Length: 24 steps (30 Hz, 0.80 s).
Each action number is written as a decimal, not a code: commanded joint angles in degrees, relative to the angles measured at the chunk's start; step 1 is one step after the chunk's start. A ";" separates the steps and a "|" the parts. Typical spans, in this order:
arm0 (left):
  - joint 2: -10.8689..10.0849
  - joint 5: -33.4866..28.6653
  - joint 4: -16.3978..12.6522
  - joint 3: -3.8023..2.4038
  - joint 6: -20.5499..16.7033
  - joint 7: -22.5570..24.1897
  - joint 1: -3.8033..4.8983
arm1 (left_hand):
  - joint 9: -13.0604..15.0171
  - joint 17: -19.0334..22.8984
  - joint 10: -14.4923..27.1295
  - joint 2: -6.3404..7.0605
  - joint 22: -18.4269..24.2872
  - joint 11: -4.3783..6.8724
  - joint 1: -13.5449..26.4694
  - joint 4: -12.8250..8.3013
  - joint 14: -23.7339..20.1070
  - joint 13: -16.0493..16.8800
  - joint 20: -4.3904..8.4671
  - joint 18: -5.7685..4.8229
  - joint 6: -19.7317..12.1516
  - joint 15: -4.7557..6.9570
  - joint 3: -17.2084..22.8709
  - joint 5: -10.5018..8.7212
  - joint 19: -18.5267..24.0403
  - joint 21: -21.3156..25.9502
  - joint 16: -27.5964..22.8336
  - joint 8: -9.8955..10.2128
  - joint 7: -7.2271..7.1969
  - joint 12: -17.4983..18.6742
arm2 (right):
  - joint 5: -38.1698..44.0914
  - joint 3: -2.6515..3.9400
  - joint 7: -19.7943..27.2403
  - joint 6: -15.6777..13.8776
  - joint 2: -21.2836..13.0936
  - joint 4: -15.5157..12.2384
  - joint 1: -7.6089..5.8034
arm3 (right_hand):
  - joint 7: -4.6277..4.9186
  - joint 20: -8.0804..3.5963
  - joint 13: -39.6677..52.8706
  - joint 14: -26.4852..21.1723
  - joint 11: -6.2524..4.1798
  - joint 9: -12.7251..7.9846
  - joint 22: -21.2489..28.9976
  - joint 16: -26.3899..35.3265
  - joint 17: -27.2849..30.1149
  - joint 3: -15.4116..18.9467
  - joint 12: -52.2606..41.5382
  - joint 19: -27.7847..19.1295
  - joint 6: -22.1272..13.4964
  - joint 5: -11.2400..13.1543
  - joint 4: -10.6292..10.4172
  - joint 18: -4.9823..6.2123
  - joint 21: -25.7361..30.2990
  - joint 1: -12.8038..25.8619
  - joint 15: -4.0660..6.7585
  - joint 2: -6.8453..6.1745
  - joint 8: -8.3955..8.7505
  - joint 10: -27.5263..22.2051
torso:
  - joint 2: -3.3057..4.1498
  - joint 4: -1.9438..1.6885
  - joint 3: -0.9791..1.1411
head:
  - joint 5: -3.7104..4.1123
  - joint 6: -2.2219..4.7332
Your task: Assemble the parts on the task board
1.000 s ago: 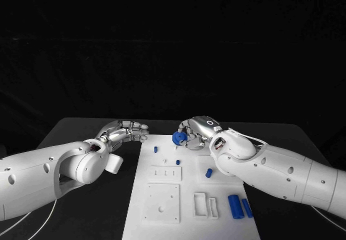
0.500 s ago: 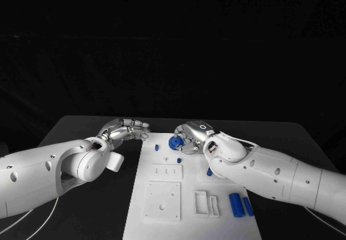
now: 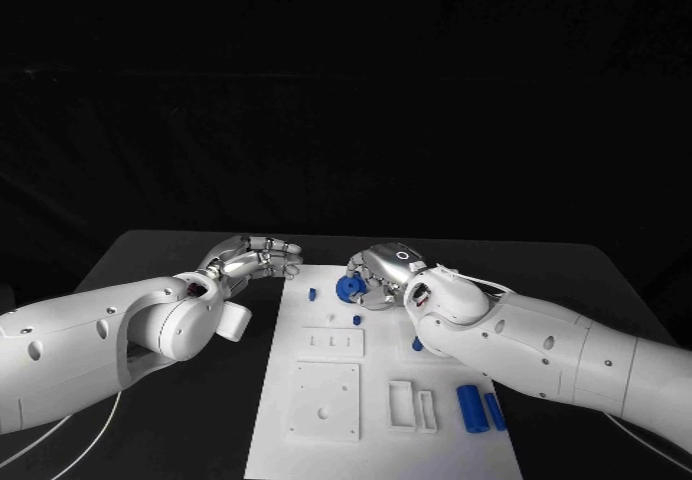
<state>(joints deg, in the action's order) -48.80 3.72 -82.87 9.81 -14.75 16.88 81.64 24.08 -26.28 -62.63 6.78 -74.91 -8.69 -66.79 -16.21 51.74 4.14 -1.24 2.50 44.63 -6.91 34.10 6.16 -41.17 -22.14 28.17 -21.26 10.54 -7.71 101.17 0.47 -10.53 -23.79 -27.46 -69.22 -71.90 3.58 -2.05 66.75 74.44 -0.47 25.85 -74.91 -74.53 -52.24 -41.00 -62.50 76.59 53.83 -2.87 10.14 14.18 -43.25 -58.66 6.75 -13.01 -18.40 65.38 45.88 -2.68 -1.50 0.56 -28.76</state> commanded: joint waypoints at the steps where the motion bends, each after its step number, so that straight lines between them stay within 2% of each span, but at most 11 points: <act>1: 0.05 0.17 0.00 -0.01 0.83 0.46 0.15 | 0.05 0.04 -0.37 -0.09 -1.11 -0.05 0.30 0.06 0.14 -0.06 -0.18 0.34 0.39 -0.25 0.19 -0.17 0.23 -0.07 -0.13 0.36 0.04 0.23 | 0.16 -0.06 -0.26 1.03 0.14 0.40 0.04 | 2.78 -0.09 0.02 -0.16 0.32 -0.33 -0.92 0.27 -0.09 0.52 0.06 -0.42 0.45 -0.06 -0.08 0.82 -0.12 -0.16 -0.29 -0.74 0.83 -0.50 | -0.02 0.02 0.06 | 0.07 -0.07; 7: 0.04 0.17 -0.04 -0.01 0.94 0.47 0.15 | 0.05 0.04 -0.37 -0.10 -1.11 -0.05 0.32 0.06 0.13 -0.06 -0.17 0.34 0.38 -0.25 0.19 -0.17 0.23 -0.07 -0.13 0.37 0.04 0.24 | -0.51 -0.08 0.03 2.50 0.34 0.90 0.04 | 3.79 -0.05 0.03 -0.18 1.29 -0.98 -0.86 0.51 -0.26 1.64 0.15 -0.63 -2.20 -0.08 -0.24 0.82 0.03 0.10 -1.23 -1.41 2.29 -1.06 | -0.04 -0.09 0.05 | 0.17 -0.09; 14: 0.05 0.17 0.03 -0.01 0.88 0.48 0.15 | 0.06 0.04 -0.37 -0.10 -1.10 -0.05 0.33 0.06 0.13 -0.06 -0.17 0.35 0.37 -0.25 0.19 -0.16 0.24 -0.07 -0.13 0.38 0.05 0.25 | -0.97 -0.14 0.35 2.38 0.89 1.44 0.06 | 4.23 0.01 0.03 -0.23 1.72 -1.21 -0.83 0.75 -0.41 2.90 0.15 -0.85 -3.38 -0.08 -0.37 0.82 0.19 0.42 -1.66 -1.50 2.87 -1.47 | -0.01 -0.07 0.15 | 0.12 -0.09; 18: 0.08 0.17 0.06 -0.01 0.86 0.49 0.15 | 0.06 0.04 -0.37 -0.10 -1.10 -0.05 0.34 0.06 0.12 -0.06 -0.17 0.35 0.37 -0.25 0.18 -0.16 0.24 -0.07 -0.13 0.39 0.05 0.26 | -1.34 -0.19 0.50 2.19 0.91 1.34 0.11 | 4.30 0.02 0.01 -0.24 1.79 -1.24 -0.81 0.80 -0.45 3.10 0.14 -0.88 -3.54 -0.08 -0.44 0.82 0.23 0.45 -1.73 -1.49 2.94 -1.54 | -0.02 -0.04 0.14 | 0.07 -0.13; 24: 0.19 0.16 0.22 0.00 0.88 0.51 0.15 | 0.06 0.04 -0.37 -0.10 -1.10 -0.06 0.36 0.06 0.12 -0.06 -0.17 0.35 0.36 -0.25 0.18 -0.16 0.25 -0.07 -0.14 0.40 0.05 0.28 | -3.87 -0.20 2.00 -1.04 -0.66 -0.06 0.12 | 4.45 0.05 -0.02 -0.24 1.94 -1.31 -0.79 0.91 -0.55 3.67 0.10 -0.90 -3.97 -0.13 -0.78 0.82 0.29 0.80 -1.87 -1.57 3.14 -1.66 | -0.05 -0.08 0.15 | 0.07 -0.04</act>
<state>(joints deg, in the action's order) -48.75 3.72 -82.65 9.84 -14.70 16.89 81.64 24.07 -26.28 -62.63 6.79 -74.94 -8.69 -66.79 -16.21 51.74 4.14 -1.24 2.50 44.63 -6.91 34.11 6.16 -41.16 -22.14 28.17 -21.26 10.54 -7.71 99.37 0.27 -10.10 -22.81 -27.71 -68.97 -71.81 7.20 -2.02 66.76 74.11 1.14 24.60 -74.91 -73.96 -52.71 -37.52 -62.50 75.98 50.42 -2.88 9.35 13.75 -43.24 -58.15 5.21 -14.11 -15.51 63.77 45.86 -2.75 -1.35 0.60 -28.91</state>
